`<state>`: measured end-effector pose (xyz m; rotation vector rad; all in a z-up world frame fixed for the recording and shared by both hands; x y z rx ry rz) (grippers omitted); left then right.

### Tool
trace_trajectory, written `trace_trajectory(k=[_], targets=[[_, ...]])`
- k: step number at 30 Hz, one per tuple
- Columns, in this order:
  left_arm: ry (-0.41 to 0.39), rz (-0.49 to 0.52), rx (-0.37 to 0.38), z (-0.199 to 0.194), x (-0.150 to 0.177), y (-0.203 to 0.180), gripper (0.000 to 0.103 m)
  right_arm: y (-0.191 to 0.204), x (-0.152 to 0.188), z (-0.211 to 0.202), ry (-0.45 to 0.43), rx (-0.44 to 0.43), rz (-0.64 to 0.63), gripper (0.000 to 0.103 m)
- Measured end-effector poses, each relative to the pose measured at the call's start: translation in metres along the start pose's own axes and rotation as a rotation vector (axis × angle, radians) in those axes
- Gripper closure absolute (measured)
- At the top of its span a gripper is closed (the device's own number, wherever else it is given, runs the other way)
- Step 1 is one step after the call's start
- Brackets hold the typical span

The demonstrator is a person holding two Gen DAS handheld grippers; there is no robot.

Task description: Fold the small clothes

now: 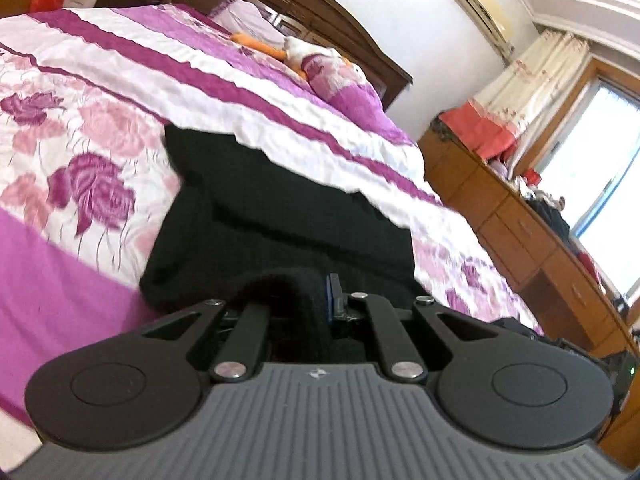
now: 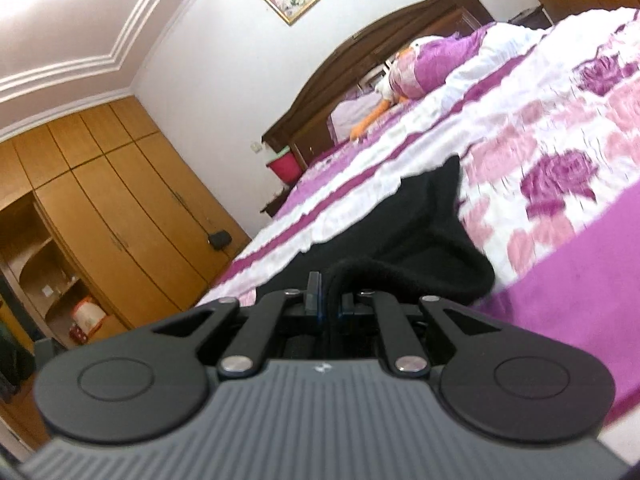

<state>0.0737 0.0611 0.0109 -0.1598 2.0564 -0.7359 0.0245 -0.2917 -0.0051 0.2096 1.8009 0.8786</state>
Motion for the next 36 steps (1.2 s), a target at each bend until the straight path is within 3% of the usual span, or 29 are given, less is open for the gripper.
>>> trace_trajectory(k=[17, 27, 36], targets=[[-0.136, 0.009, -0.068, 0.063, -0.096, -0.01, 0.096, -0.007, -0.076, 0.077, -0.082, 0.021, -0.068, 0.094], [-0.111, 0.018, -0.189, 0.137, -0.132, 0.037, 0.096, -0.024, -0.103, 0.155, -0.079, 0.087, -0.126, 0.094], [0.007, 0.068, -0.323, 0.223, -0.116, 0.097, 0.096, -0.075, -0.077, 0.228, 0.021, 0.249, -0.171, 0.094]])
Point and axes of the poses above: each gripper's, at about its wrist camera, not at the fingertips, and z roughly the way its jaws point, y to its left, x to its underside, the point moved 8 cm from there along z, roughly the way its jaws point, and after that the axes turned 1 degree about -y, right-handed, at the moved point
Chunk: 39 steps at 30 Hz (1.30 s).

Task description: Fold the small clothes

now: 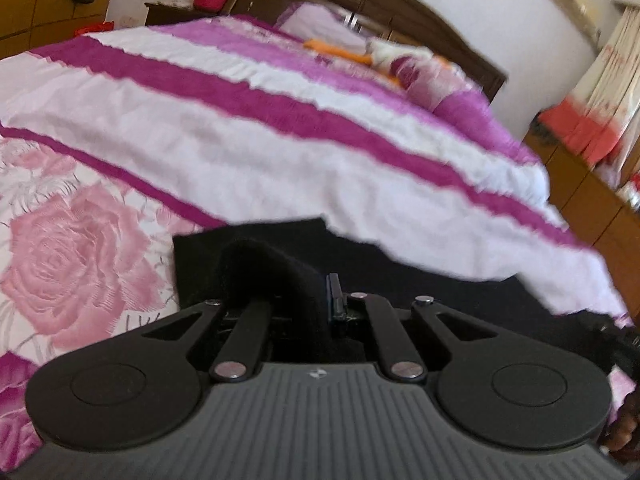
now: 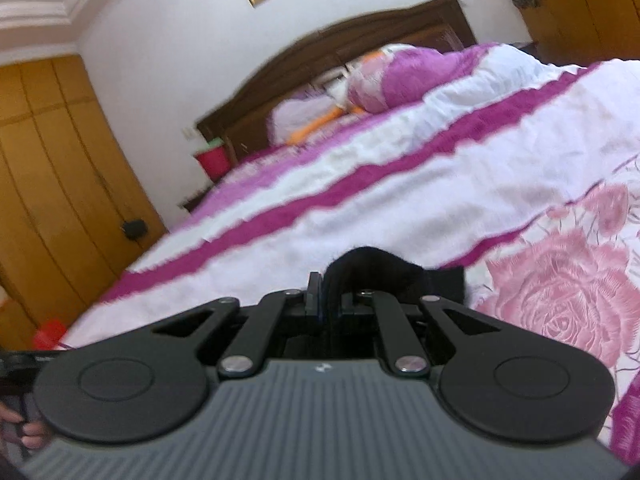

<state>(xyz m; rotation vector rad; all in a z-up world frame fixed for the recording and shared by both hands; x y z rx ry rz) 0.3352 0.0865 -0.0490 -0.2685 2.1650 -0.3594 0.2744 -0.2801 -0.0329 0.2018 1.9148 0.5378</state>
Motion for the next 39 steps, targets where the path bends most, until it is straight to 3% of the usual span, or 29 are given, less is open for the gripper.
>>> trace_trajectory(k=[4, 10, 11, 13, 15, 20, 25, 26, 27, 28, 29, 35, 39], targets=[[0.002, 0.043, -0.012, 0.021, 0.012, 0.006, 0.095, -0.018, 0.021, 0.022, 0.071, 0.052, 0.031, 0.094], [0.033, 0.035, 0.015, 0.01, 0.006, 0.006, 0.093, -0.021, 0.024, 0.016, 0.104, 0.033, 0.079, 0.091], [0.037, 0.024, 0.023, 0.005, 0.006, 0.006, 0.089, -0.02, 0.022, 0.012, 0.111, 0.028, 0.087, 0.088], [0.046, 0.014, 0.033, -0.01, 0.007, 0.003, 0.074, -0.019, 0.019, 0.003, 0.123, 0.01, 0.118, 0.069], [0.051, 0.014, 0.044, -0.025, 0.011, -0.002, 0.05, -0.019, 0.017, -0.008, 0.131, -0.014, 0.152, 0.056], [0.065, 0.008, 0.126, -0.05, 0.026, -0.013, 0.039, -0.012, 0.024, -0.029, 0.174, -0.055, 0.149, 0.056], [0.1, -0.043, 0.175, -0.036, 0.038, -0.021, 0.043, -0.005, 0.035, -0.025, 0.208, -0.085, 0.145, 0.057], [0.096, -0.038, 0.178, -0.033, 0.037, -0.023, 0.06, -0.003, 0.036, -0.023, 0.209, -0.094, 0.146, 0.059], [0.097, -0.035, 0.171, -0.03, 0.035, -0.023, 0.078, -0.002, 0.035, -0.021, 0.204, -0.099, 0.145, 0.078], [0.1, -0.04, 0.166, -0.027, 0.032, -0.023, 0.082, -0.001, 0.033, -0.02, 0.202, -0.101, 0.144, 0.093], [0.094, -0.054, 0.17, -0.024, 0.027, -0.022, 0.087, 0.0, 0.03, -0.018, 0.203, -0.103, 0.148, 0.093], [0.03, -0.09, 0.159, -0.007, -0.013, -0.017, 0.089, -0.006, -0.001, -0.006, 0.108, -0.122, 0.213, 0.093], [-0.003, -0.074, 0.12, 0.009, -0.031, -0.017, 0.087, -0.015, -0.011, 0.018, 0.081, -0.089, 0.247, 0.091]])
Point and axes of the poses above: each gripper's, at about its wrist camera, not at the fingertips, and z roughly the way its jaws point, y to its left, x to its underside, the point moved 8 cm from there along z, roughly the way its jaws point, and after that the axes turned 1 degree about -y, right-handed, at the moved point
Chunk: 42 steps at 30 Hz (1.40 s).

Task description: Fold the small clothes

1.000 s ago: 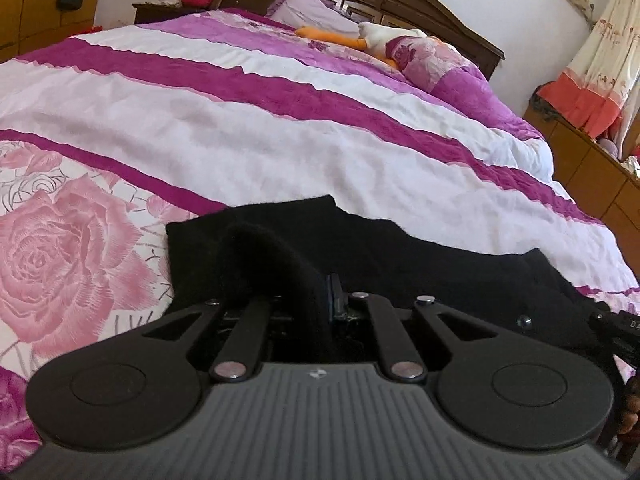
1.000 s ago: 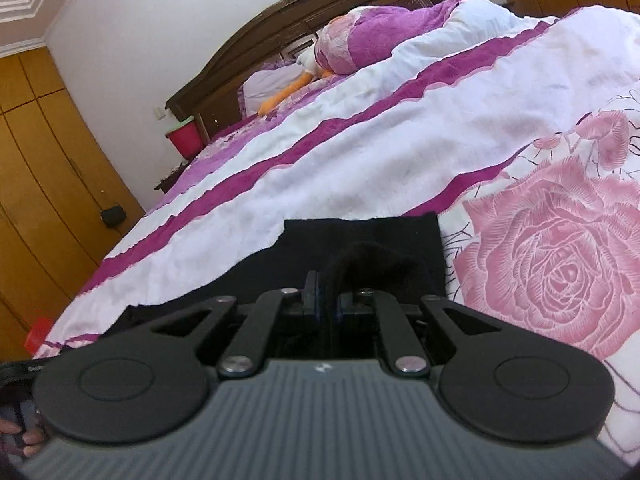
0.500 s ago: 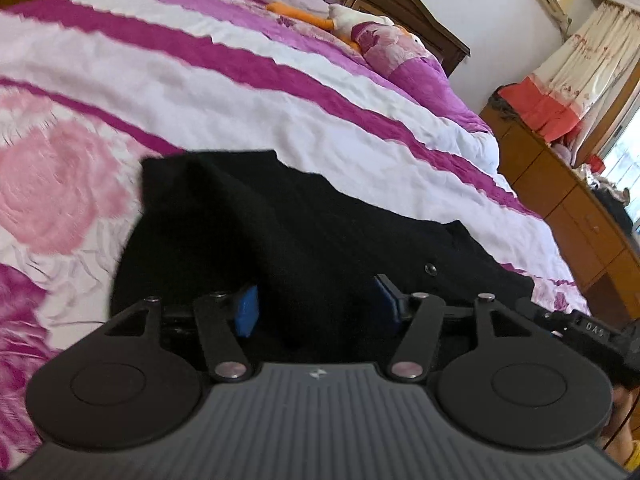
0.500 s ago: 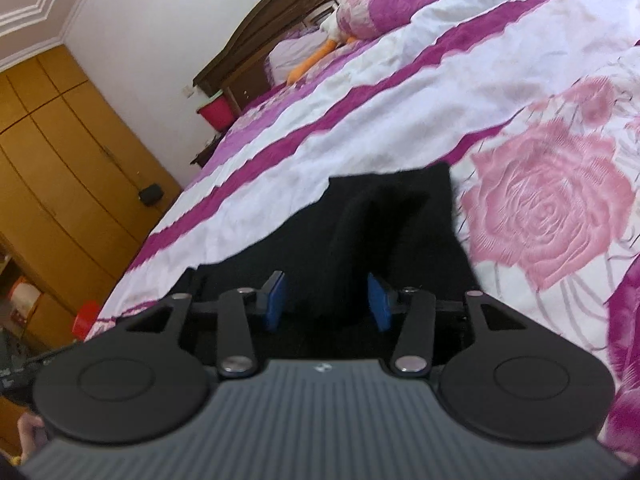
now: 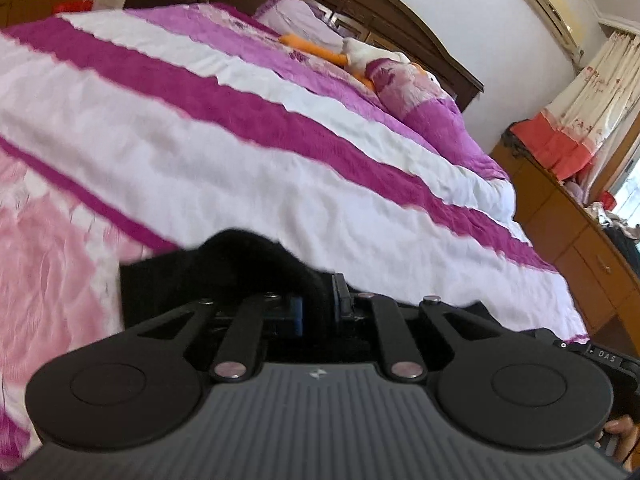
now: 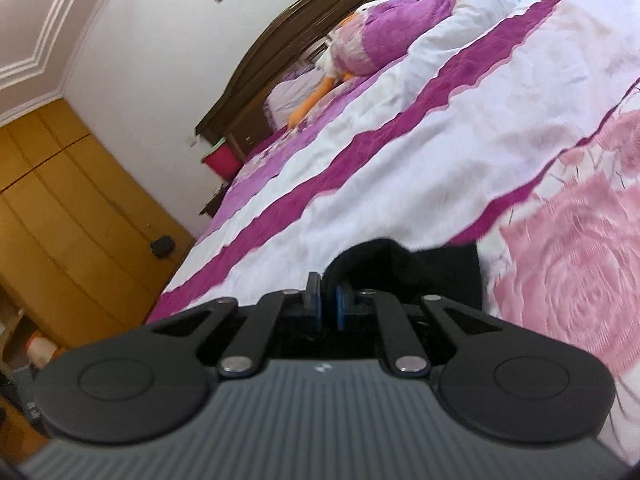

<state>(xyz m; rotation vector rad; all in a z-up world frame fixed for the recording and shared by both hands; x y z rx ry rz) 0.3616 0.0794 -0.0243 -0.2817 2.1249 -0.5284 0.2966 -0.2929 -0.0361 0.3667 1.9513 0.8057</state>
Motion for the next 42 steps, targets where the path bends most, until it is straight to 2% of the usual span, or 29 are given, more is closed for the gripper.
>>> trace_trajectory(k=[2, 3, 4, 5, 6, 7, 9, 11, 15, 20, 26, 28, 30, 35, 41, 42], targets=[[0.007, -0.011, -0.024, 0.009, -0.005, 0.003, 0.087, -0.005, -0.003, 0.01, -0.016, 0.036, 0.004, 0.09], [0.019, -0.022, -0.029, 0.013, -0.006, 0.005, 0.086, -0.007, -0.004, 0.014, -0.018, 0.053, 0.004, 0.085], [0.029, -0.031, -0.031, 0.015, -0.006, 0.007, 0.084, -0.01, -0.004, 0.018, -0.018, 0.072, 0.007, 0.074], [0.033, -0.034, -0.03, 0.015, -0.007, 0.007, 0.081, -0.011, -0.005, 0.02, -0.022, 0.09, 0.011, 0.068], [0.032, -0.031, -0.03, 0.015, -0.007, 0.007, 0.075, -0.012, -0.005, 0.019, -0.029, 0.101, 0.014, 0.059], [0.029, -0.028, -0.031, 0.014, -0.008, 0.007, 0.071, -0.012, -0.005, 0.017, -0.04, 0.1, 0.01, 0.054], [0.011, -0.021, -0.041, 0.009, -0.01, 0.007, 0.047, -0.009, -0.005, 0.011, -0.062, 0.08, -0.016, 0.054], [-0.018, -0.005, -0.045, 0.001, -0.014, 0.004, 0.044, -0.005, -0.006, 0.004, -0.069, 0.066, -0.051, 0.054], [-0.05, 0.007, -0.031, -0.015, -0.019, -0.004, 0.042, 0.004, -0.004, -0.006, -0.059, 0.055, -0.12, 0.053], [-0.02, 0.074, -0.051, -0.021, -0.006, -0.01, 0.042, 0.014, 0.006, -0.014, -0.031, 0.039, -0.232, 0.054], [0.05, 0.125, -0.119, -0.005, 0.026, 0.001, 0.041, 0.011, 0.018, -0.001, 0.019, 0.092, -0.321, 0.054], [0.058, 0.155, -0.143, 0.002, 0.034, 0.006, 0.041, 0.002, 0.023, 0.01, 0.04, 0.148, -0.348, 0.057], [0.055, 0.199, -0.159, 0.008, 0.04, 0.009, 0.041, -0.011, 0.027, 0.022, 0.063, 0.194, -0.348, 0.057], [0.052, 0.228, -0.172, 0.014, 0.043, 0.01, 0.04, -0.02, 0.028, 0.027, 0.045, 0.199, -0.329, 0.058], [0.066, 0.237, -0.191, -0.005, 0.037, 0.001, 0.039, -0.011, 0.022, 0.005, 0.015, 0.187, -0.286, 0.056], [0.068, 0.24, -0.194, -0.011, 0.036, 0.0, 0.039, -0.01, 0.02, -0.002, 0.005, 0.186, -0.273, 0.051]])
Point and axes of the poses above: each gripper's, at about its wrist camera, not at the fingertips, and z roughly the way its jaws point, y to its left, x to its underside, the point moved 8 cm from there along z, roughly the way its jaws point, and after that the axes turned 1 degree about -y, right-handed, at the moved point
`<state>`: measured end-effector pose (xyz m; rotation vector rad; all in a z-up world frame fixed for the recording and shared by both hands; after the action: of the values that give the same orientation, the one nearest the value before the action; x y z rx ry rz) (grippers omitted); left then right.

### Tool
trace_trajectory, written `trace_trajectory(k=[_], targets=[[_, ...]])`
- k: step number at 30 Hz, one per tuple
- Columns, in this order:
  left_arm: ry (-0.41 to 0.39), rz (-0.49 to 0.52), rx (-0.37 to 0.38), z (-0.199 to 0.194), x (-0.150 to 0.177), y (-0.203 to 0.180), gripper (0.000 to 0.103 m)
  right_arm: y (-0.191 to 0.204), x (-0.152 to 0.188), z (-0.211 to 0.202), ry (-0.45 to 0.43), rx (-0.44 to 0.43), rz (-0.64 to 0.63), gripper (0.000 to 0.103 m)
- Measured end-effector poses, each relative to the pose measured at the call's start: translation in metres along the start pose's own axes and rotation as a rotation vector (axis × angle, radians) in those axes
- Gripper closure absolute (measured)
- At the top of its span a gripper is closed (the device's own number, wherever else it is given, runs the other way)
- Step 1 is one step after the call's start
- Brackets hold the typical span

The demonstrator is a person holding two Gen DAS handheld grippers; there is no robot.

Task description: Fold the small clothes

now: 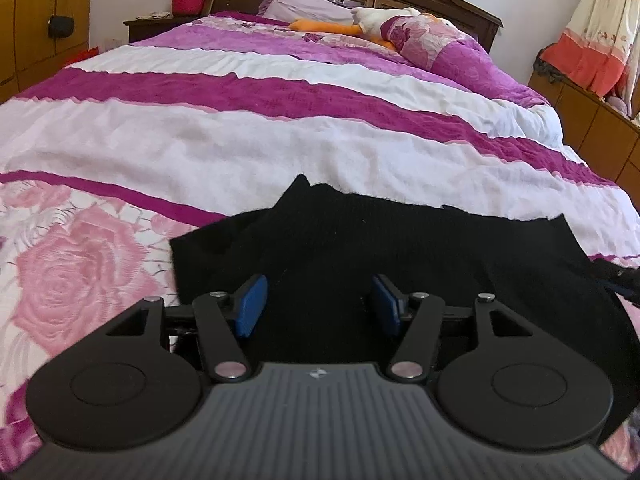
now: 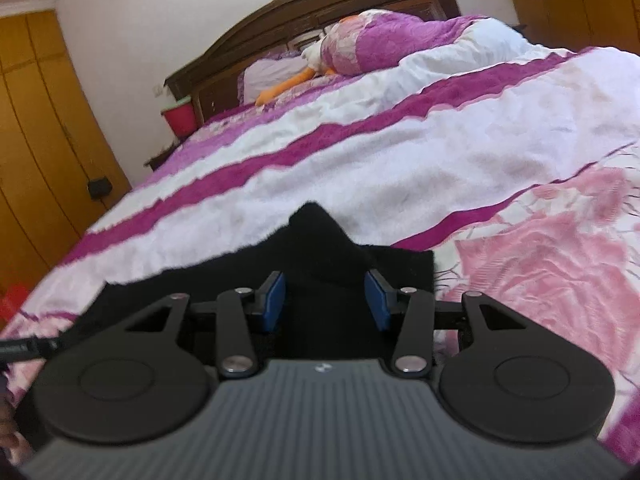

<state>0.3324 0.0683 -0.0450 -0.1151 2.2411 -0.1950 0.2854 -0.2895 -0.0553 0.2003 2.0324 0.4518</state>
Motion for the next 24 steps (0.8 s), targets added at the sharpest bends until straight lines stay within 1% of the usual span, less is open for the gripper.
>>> trace_trajectory(k=[1, 3, 9, 14, 19, 22, 24], targets=[[0.001, 0.0, -0.004, -0.006, 0.0, 0.0, 0.039, 0.0, -0.002, -0.006, -0.008, -0.001, 0.01, 0.043], [-0.001, -0.001, -0.009, -0.018, 0.0, 0.001, 0.038, -0.001, -0.005, -0.023, -0.03, -0.002, 0.022, 0.035], [0.001, 0.022, -0.041, -0.05, 0.011, 0.002, 0.034, -0.01, -0.003, -0.067, -0.054, -0.001, 0.052, 0.035], [0.018, 0.037, -0.063, -0.07, 0.028, 0.003, 0.032, -0.019, 0.009, -0.097, -0.053, 0.013, 0.081, 0.035], [0.02, 0.046, -0.093, -0.077, 0.043, 0.007, 0.029, -0.027, 0.023, -0.107, -0.018, 0.018, 0.119, 0.035], [0.046, 0.024, -0.11, -0.072, 0.051, 0.013, 0.029, -0.031, 0.036, -0.104, 0.014, 0.019, 0.147, 0.035], [0.047, 0.021, -0.115, -0.071, 0.054, 0.015, 0.029, -0.033, 0.045, -0.099, 0.036, 0.019, 0.182, 0.035]])
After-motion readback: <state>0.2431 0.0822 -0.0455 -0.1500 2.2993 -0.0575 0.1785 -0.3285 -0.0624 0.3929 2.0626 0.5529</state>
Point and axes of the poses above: each gripper's, at about its wrist camera, not at the fingertips, and z roughly the way its jaws point, y to its left, x to its underside, the point moved 8 cm from there along z, roughly the way its jaws point, and after that the axes turned 1 degree about -y, right-handed, at the moved point
